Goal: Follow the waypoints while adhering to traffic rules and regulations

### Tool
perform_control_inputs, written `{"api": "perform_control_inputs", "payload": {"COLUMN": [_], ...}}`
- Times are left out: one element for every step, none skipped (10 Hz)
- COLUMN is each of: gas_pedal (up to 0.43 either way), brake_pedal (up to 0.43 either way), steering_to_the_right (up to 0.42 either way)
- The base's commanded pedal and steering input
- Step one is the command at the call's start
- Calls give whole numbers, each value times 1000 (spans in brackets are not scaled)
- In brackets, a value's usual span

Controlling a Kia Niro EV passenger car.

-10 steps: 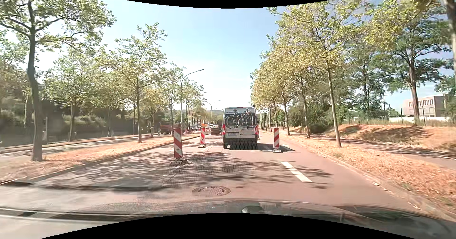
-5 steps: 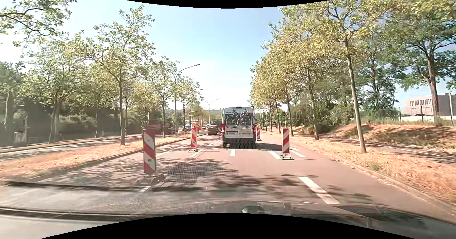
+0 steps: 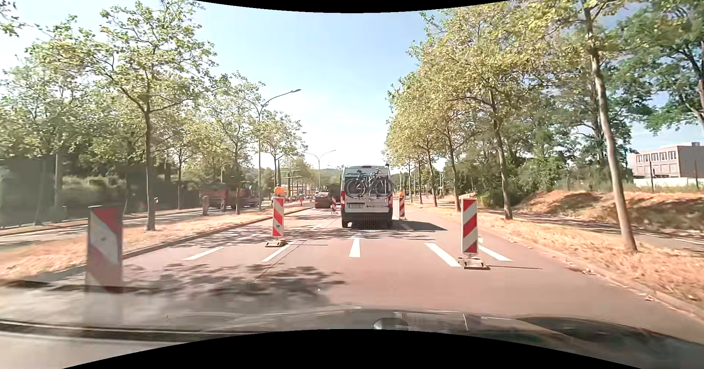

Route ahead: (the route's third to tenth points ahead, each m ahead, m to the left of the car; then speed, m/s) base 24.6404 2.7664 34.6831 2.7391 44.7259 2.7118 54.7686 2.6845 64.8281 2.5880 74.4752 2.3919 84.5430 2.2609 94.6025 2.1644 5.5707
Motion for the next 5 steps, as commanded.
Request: {"api": "perform_control_inputs", "payload": {"gas_pedal": [138, 138, 138, 138, 138], "brake_pedal": [0, 0, 0, 0, 0], "steering_to_the_right": [8, 8, 8, 8, 6]}}
